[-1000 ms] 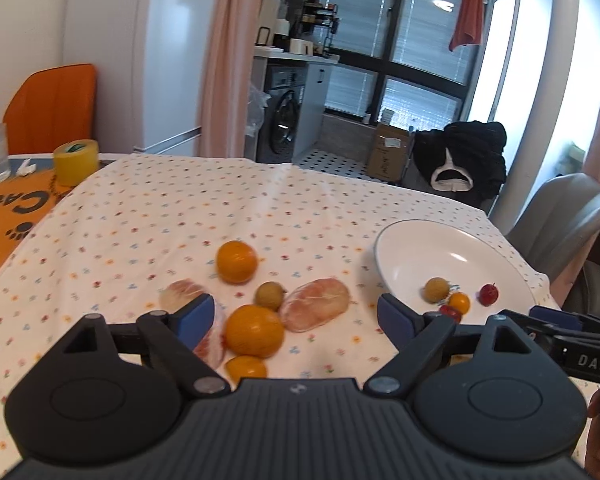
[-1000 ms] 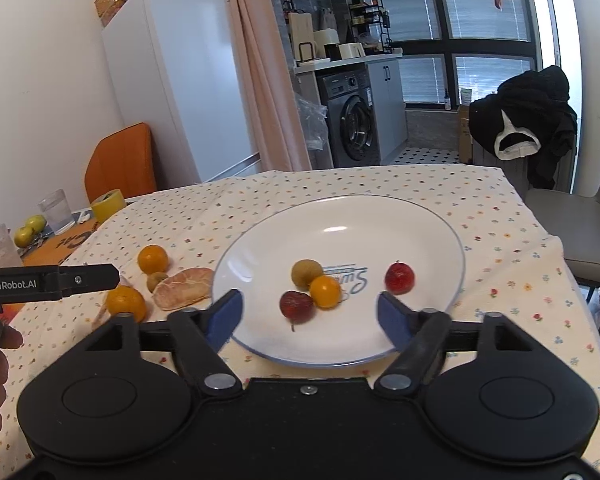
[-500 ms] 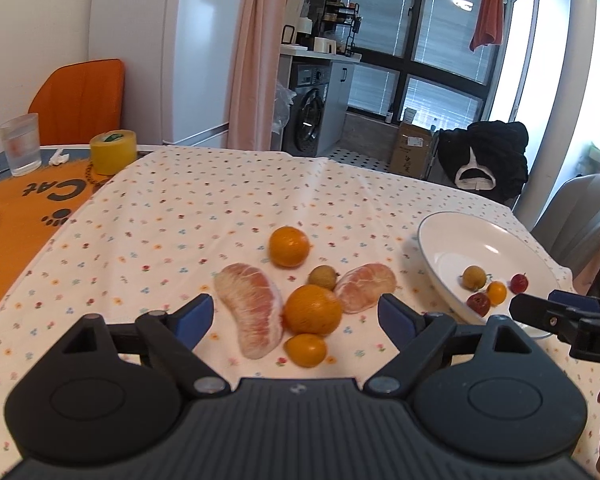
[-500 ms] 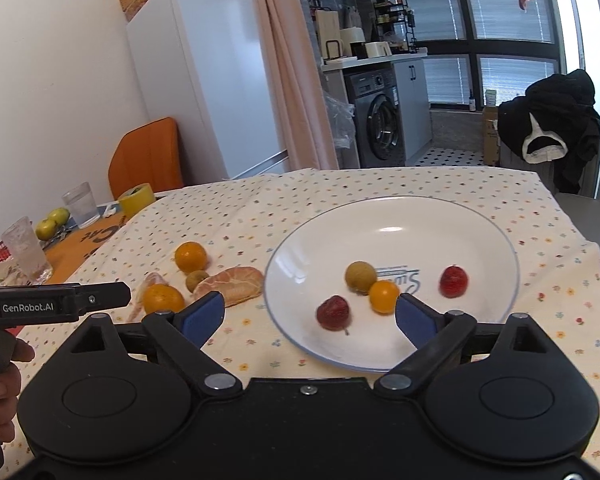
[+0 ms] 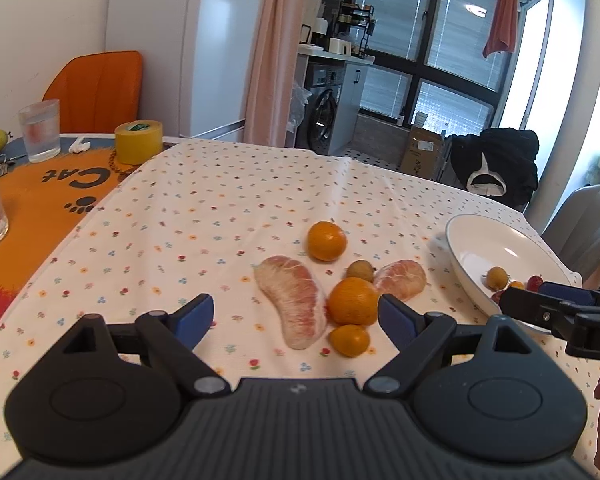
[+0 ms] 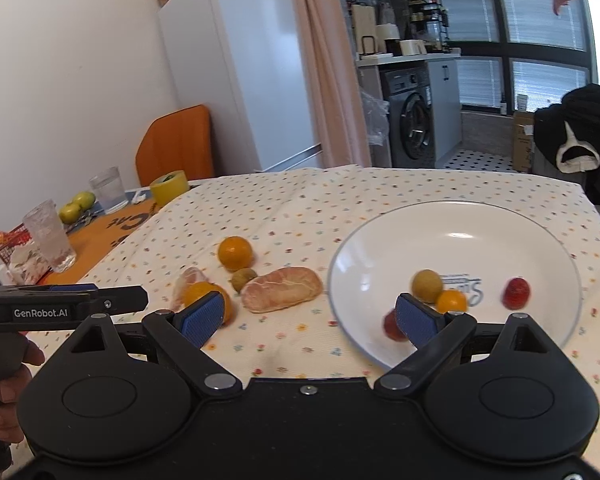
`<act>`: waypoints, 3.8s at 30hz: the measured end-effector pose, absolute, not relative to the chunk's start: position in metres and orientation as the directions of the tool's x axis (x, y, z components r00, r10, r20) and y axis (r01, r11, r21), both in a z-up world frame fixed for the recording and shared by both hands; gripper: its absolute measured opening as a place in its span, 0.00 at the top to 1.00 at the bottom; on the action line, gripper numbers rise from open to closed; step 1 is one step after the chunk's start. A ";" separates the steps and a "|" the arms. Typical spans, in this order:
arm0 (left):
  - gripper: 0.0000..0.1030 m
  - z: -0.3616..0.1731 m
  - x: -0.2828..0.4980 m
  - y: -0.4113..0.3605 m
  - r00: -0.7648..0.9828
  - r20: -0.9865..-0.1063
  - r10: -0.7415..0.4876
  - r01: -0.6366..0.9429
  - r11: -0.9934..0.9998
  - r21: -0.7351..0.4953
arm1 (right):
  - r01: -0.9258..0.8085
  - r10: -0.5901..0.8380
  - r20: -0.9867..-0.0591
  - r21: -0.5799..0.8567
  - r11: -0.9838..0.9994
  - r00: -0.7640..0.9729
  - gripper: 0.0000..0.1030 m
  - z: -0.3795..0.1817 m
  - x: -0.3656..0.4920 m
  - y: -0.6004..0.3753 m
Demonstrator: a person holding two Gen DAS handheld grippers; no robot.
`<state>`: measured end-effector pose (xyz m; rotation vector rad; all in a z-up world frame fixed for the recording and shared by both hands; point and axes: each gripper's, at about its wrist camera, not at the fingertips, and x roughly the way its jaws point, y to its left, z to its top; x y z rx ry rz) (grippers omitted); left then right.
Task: Organize fruits
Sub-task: 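Move both open tools back from the plate toward the remaining fruit, then close the right tool around the large orange while the left tool approaches a pomelo segment, then grasp the peeled pomelo segment with the left tool while the right tool lifts the large orange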
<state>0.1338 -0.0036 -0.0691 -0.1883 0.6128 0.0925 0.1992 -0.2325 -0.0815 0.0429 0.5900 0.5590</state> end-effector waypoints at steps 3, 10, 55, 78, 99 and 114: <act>0.15 -0.072 0.133 0.005 0.810 -0.585 0.033 -0.153 0.976 -0.157 | -0.506 0.524 -0.517 0.190 0.841 0.677 0.10 -0.081 0.199 -0.224; 0.15 -0.077 0.134 0.021 0.805 -0.591 0.048 -0.180 0.970 -0.166 | -0.541 0.546 -0.532 0.184 0.821 0.648 0.15 -0.082 0.203 -0.204; 0.15 -0.094 0.171 0.025 0.782 -0.623 0.002 -0.143 0.974 -0.176 | -0.574 0.598 -0.597 0.262 0.776 0.535 0.62 -0.108 0.235 -0.162; 0.22 -0.111 0.198 0.015 0.754 -0.655 0.041 -0.135 0.986 -0.094 | -0.542 0.569 -0.600 0.252 0.802 0.563 0.62 -0.115 0.232 -0.177; 0.55 -0.109 0.199 0.018 0.768 -0.640 -0.003 -0.110 0.984 -0.137 | -0.548 0.575 -0.614 0.261 0.794 0.540 0.58 -0.120 0.234 -0.167; 0.62 -0.110 0.208 0.015 0.758 -0.652 0.028 -0.103 0.992 -0.077 | -0.550 0.579 -0.613 0.265 0.792 0.538 0.60 -0.122 0.233 -0.170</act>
